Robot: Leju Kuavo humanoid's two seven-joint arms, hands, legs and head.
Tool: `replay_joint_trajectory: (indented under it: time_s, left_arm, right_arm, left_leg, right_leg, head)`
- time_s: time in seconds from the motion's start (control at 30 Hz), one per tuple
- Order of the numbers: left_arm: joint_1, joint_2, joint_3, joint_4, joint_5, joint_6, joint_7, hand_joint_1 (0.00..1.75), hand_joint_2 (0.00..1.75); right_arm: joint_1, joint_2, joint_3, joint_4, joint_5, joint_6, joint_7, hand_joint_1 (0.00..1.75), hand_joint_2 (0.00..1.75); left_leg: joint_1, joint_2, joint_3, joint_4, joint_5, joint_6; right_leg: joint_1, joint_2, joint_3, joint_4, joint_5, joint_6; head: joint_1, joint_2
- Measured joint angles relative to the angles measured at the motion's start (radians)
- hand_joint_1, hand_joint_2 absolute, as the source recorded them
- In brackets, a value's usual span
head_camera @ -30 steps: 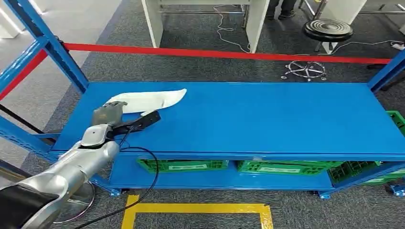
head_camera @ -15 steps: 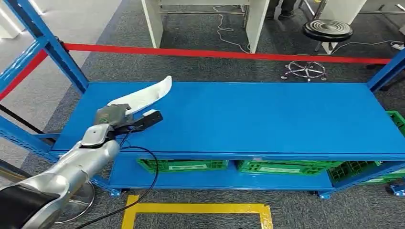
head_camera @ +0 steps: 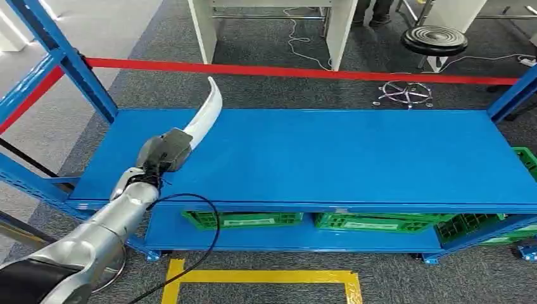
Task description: Take the parts from the cabinet and place them on the table.
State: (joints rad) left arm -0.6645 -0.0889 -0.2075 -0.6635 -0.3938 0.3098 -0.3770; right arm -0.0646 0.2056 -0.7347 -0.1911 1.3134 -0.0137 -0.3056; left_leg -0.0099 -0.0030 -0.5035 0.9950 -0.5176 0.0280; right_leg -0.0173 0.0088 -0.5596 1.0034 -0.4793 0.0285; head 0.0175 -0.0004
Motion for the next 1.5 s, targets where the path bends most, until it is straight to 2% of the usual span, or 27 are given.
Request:
replay_joint_trajectory:
  time_s: [0.1, 0.3, 0.43, 0.53, 0.63, 0.7, 0.93, 1.23, 1.5]
  left_arm:
    - [0.054, -0.029, 0.019, -0.1, 0.167, 0.013, -0.04, 1.75, 1.75]
    - [0.153, -0.053, 0.005, -0.327, 0.323, 0.074, -0.064, 1.75, 1.75]
    - [0.203, -0.053, -0.041, -0.5, 0.346, 0.149, -0.092, 1.75, 1.75]
    - [0.245, -0.053, -0.069, -0.632, 0.343, 0.243, -0.148, 1.75, 1.75]
    - [0.283, -0.051, -0.087, -0.746, 0.309, 0.33, -0.194, 1.75, 1.75]
    - [0.31, -0.047, -0.087, -0.817, 0.246, 0.374, -0.232, 1.75, 1.75]
    - [0.403, -0.042, -0.053, -1.0, 0.094, 0.392, -0.316, 1.75, 1.75]
    - [0.525, -0.009, -0.059, -1.144, 0.098, 0.392, -0.317, 1.75, 1.75]
    - [0.569, 0.042, -0.128, -1.207, 0.131, 0.387, -0.303, 1.75, 1.75]
  right_arm:
    - [0.002, 0.0, 0.0, 0.0, -0.003, -0.006, -0.003, 0.0, 0.0]
    - [0.006, 0.0, 0.0, 0.0, -0.01, -0.016, -0.006, 0.0, 0.0]
    - [0.007, 0.0, 0.0, 0.0, -0.013, -0.019, -0.008, 0.0, 0.0]
    - [0.009, 0.0, 0.0, 0.0, -0.019, -0.024, -0.008, 0.0, 0.0]
    - [0.011, 0.0, 0.0, 0.001, -0.03, -0.004, -0.029, 0.0, 0.0]
    - [0.013, 0.0, 0.0, 0.002, -0.036, 0.017, -0.07, 0.0, 0.0]
    - [0.013, 0.0, -0.011, 0.002, -0.083, 0.077, -0.087, 0.0, 0.0]
    - [0.013, 0.0, -0.021, 0.003, -0.098, 0.068, -0.085, 0.0, 0.0]
    - [0.013, 0.0, -0.036, 0.003, -0.098, 0.07, -0.067, 0.0, 0.0]
  left_leg:
    - [0.0, 0.0, 0.0, 0.0, 0.0, 0.0]
    - [0.0, 0.0, -0.002, 0.0, 0.0, 0.0]
    - [0.0, 0.0, -0.003, 0.0, 0.0, 0.0]
    - [0.0, 0.0, -0.003, 0.0, 0.0, 0.0]
    - [0.0, 0.0, -0.003, 0.0, 0.0, 0.0]
    - [0.0, 0.0, -0.003, 0.0, 0.0, 0.0]
    - [0.0, 0.0, -0.003, 0.0, 0.0, 0.0]
    - [0.0, 0.0, -0.003, 0.0, 0.0, 0.0]
    - [0.0, 0.0, -0.003, 0.0, 0.0, 0.0]
  right_leg:
    - [0.0, 0.0, 0.0, 0.0, 0.0, 0.0]
    - [0.0, 0.0, -0.003, 0.0, 0.0, 0.0]
    - [0.0, 0.0, -0.003, 0.0, 0.0, 0.0]
    - [0.0, 0.001, -0.004, 0.0, 0.0, 0.0]
    - [0.0, 0.001, -0.004, 0.0, 0.0, 0.0]
    - [0.0, 0.001, -0.004, 0.0, 0.0, 0.0]
    - [0.0, 0.001, -0.004, 0.0, 0.0, 0.0]
    - [0.0, 0.001, -0.004, 0.0, 0.0, 0.0]
    - [0.0, 0.0, -0.004, 0.0, 0.0, 0.0]
  head:
    - [0.0, 0.0]
    - [0.0, 0.0]
    - [0.0, 0.0]
    - [0.0, 0.0]
    - [0.0, 0.0]
    - [0.0, 0.0]
    - [0.0, 0.0]
    - [0.0, 0.0]
    - [0.0, 0.0]
